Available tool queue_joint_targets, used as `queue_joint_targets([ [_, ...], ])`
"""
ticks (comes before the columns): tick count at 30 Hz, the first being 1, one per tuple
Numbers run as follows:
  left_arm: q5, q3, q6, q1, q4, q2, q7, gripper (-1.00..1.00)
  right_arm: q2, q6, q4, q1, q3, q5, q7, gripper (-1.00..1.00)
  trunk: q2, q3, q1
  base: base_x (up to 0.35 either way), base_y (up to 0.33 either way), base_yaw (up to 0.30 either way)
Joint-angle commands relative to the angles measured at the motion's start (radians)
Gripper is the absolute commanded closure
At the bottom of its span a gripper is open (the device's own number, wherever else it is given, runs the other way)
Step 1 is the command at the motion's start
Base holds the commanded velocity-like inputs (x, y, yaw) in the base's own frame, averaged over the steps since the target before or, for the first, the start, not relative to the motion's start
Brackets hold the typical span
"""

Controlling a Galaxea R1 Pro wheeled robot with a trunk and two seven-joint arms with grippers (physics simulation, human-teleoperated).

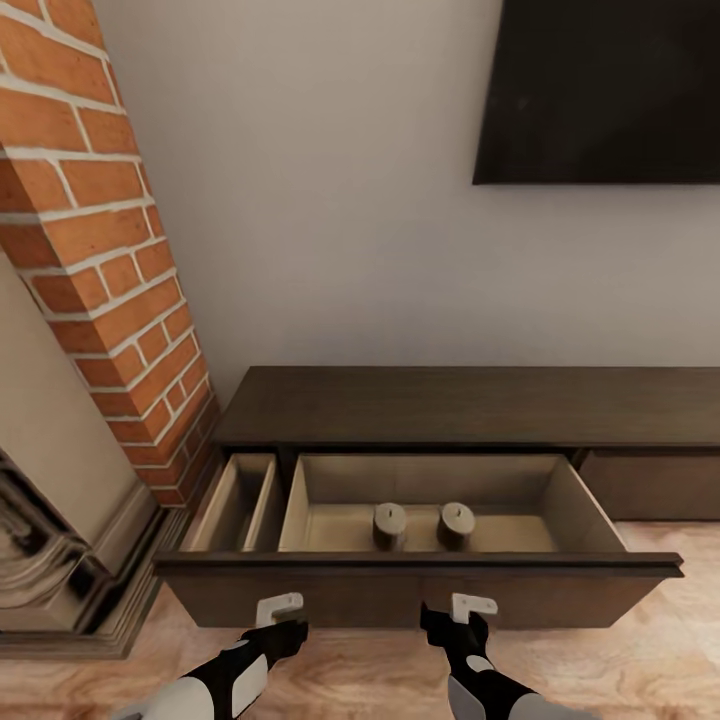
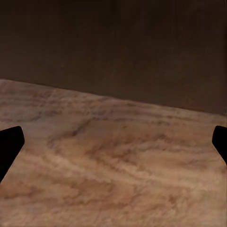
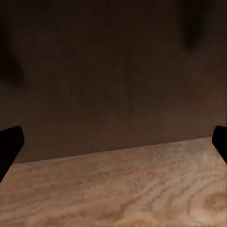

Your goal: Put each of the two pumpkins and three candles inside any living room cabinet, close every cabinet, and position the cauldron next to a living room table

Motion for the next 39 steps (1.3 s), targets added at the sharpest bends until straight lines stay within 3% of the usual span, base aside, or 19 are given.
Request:
queue_joint_targets([
  [1,-0.009,0.008,-0.003,-0.001,0.001,0.000,0.001,-1.00,0.000,-0.002,0.000,0.000,0.009,-0.005,-0.005,-1.00,0.000,-0.001,0.000,0.329,0.000,0.000],
  [17,-0.009,0.008,-0.003,-0.001,0.001,0.000,0.002,-1.00,0.000,-0.002,0.000,0.000,0.008,-0.005,-0.005,-1.00,0.000,-0.001,0.000,0.304,0.000,0.000],
  [39,-0.009,0.007,-0.003,-0.001,0.001,-0.001,0.001,-1.00,-0.001,-0.004,0.000,0.001,0.007,-0.004,-0.005,-1.00,0.000,-0.001,0.000,0.191,0.000,0.000],
])
